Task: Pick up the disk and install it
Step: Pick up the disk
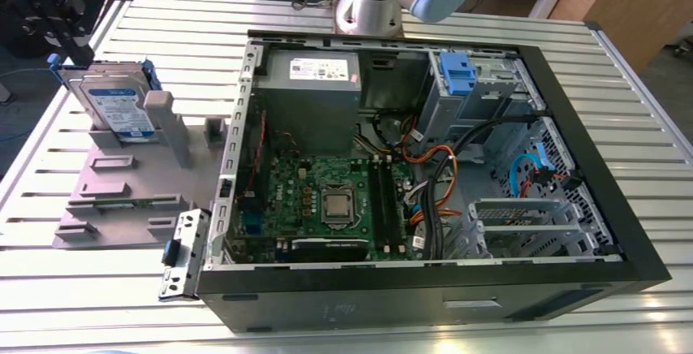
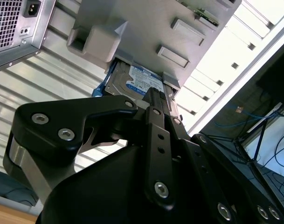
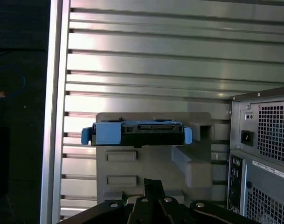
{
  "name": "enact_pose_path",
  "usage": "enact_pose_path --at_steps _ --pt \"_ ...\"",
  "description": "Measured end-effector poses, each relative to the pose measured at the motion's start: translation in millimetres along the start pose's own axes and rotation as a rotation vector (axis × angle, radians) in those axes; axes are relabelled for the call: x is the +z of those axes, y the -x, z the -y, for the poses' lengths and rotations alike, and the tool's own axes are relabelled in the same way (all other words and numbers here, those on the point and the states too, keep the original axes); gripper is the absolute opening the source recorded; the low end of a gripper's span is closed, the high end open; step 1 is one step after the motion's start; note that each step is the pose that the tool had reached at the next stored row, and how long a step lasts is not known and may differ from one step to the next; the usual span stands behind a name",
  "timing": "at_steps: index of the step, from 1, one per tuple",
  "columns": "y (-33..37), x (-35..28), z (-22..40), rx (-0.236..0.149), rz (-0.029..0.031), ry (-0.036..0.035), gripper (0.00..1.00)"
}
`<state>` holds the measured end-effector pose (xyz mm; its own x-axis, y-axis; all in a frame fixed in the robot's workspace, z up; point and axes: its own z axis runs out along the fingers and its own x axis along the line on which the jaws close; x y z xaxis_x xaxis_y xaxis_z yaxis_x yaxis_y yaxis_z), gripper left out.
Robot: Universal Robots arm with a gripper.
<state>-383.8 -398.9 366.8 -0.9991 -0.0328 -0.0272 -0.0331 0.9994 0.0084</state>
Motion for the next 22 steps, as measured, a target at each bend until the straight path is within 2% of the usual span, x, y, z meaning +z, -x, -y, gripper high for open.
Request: enact_pose_path --at_steps 22 --pt "0.0 0.0 0.0 -0.023 -0.0002 0.0006 0.11"
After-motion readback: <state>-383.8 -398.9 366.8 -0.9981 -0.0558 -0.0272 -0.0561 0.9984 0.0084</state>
